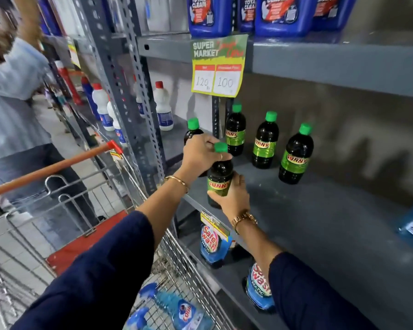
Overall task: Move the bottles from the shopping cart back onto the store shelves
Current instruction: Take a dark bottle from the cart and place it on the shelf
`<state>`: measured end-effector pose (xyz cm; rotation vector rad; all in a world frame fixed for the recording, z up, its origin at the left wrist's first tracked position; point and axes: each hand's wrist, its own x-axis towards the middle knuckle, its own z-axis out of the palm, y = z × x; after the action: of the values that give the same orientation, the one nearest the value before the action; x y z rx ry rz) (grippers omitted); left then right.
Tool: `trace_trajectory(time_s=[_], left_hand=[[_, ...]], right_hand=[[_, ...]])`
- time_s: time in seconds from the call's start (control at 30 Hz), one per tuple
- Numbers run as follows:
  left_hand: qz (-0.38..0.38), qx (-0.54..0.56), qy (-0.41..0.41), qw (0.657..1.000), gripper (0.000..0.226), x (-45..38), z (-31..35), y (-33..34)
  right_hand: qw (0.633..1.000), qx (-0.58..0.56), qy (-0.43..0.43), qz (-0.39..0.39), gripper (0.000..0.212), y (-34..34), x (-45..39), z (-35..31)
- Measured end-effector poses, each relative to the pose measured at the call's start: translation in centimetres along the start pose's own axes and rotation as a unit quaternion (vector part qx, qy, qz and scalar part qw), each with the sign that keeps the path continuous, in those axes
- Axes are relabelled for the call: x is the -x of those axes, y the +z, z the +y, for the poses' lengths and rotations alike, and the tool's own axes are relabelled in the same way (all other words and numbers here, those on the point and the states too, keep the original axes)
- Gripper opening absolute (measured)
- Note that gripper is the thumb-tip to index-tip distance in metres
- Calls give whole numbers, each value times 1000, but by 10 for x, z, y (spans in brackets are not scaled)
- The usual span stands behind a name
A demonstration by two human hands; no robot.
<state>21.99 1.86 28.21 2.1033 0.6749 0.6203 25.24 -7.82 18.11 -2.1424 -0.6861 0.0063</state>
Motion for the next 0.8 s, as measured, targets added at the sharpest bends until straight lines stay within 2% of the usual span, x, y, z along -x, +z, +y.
trace_trajectory(time_s=[0.17, 0.33, 0.47, 0.53, 0.6, 0.63, 0.7, 0.8], left_hand=[[-4, -18, 26, 999, 33, -25, 4, 13], [14, -43, 53, 998, 42, -42, 4, 27], [22, -40, 69, 997, 46, -42, 0, 31], [-5, -7, 64, 998, 52, -37, -5, 29], [-23, 19, 48, 998, 60, -27, -13, 23], [-18, 26, 35, 999, 61, -20, -20, 19], [23, 53, -1, 998, 53, 0, -41, 11], [93, 59, -54, 992, 31, 39, -97, -1]], right_hand=[[999, -26, 20, 20, 73, 6, -28, 12], [999, -9, 33, 22, 75, 8, -47, 20], [998, -38, 53, 24, 78, 7, -47, 20], [995, -54, 85, 10, 87, 8, -40, 20], [988, -77, 133, 31, 94, 9, -25, 20], [986, -81, 131, 61, 89, 10, -15, 20], [988, -76, 56, 123, 68, 16, 12, 21], [986, -85, -72, 128, 35, 35, 57, 15]])
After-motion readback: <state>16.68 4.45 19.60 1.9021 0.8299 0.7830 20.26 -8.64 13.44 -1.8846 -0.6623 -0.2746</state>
